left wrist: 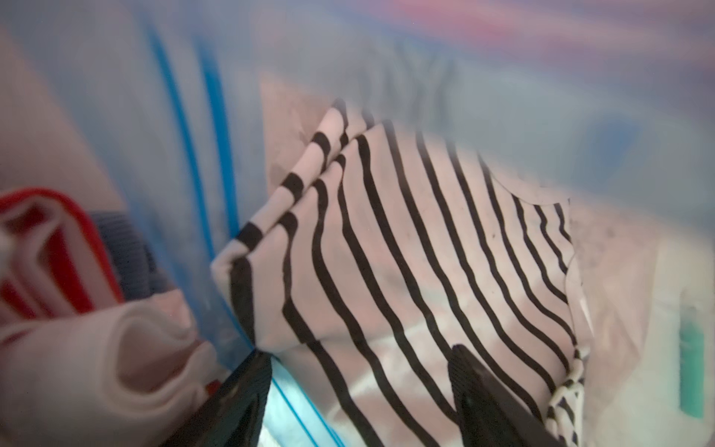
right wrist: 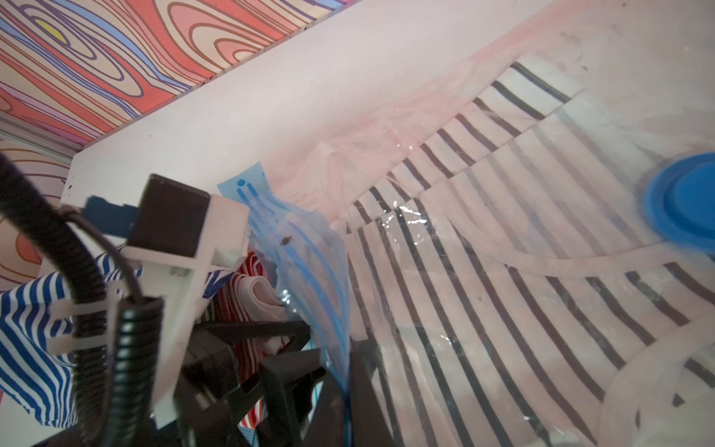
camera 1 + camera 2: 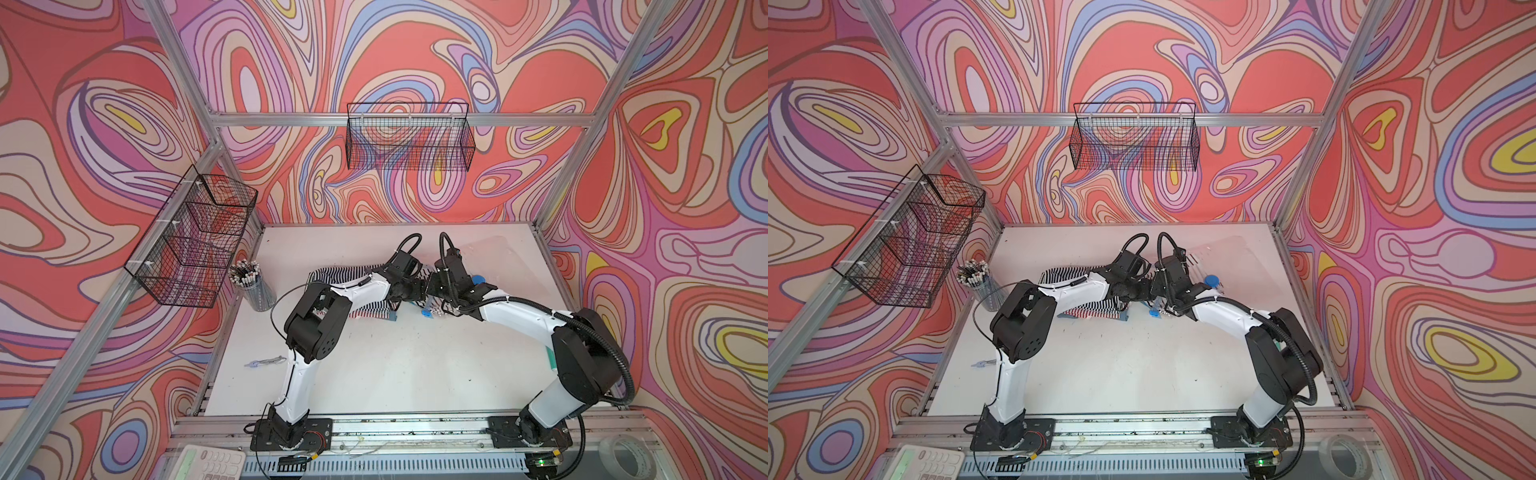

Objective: Take the tank top out of the vacuum bag
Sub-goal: Take out the tank top from the vacuum bag.

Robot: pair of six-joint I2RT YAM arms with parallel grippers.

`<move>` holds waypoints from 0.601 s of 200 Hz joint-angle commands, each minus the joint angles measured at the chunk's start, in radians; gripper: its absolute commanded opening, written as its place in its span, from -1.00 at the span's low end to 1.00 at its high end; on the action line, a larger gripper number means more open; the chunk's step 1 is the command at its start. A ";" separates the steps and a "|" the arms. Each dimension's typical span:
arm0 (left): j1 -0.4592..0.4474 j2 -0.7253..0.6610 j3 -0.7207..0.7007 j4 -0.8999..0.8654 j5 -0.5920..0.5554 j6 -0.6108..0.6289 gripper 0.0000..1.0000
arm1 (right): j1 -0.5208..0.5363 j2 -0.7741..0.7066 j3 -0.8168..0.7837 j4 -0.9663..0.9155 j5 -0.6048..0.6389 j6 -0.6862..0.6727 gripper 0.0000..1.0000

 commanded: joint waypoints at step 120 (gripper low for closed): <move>0.000 0.078 -0.048 0.328 0.067 -0.265 0.20 | -0.009 -0.028 -0.013 0.009 0.015 0.008 -1.00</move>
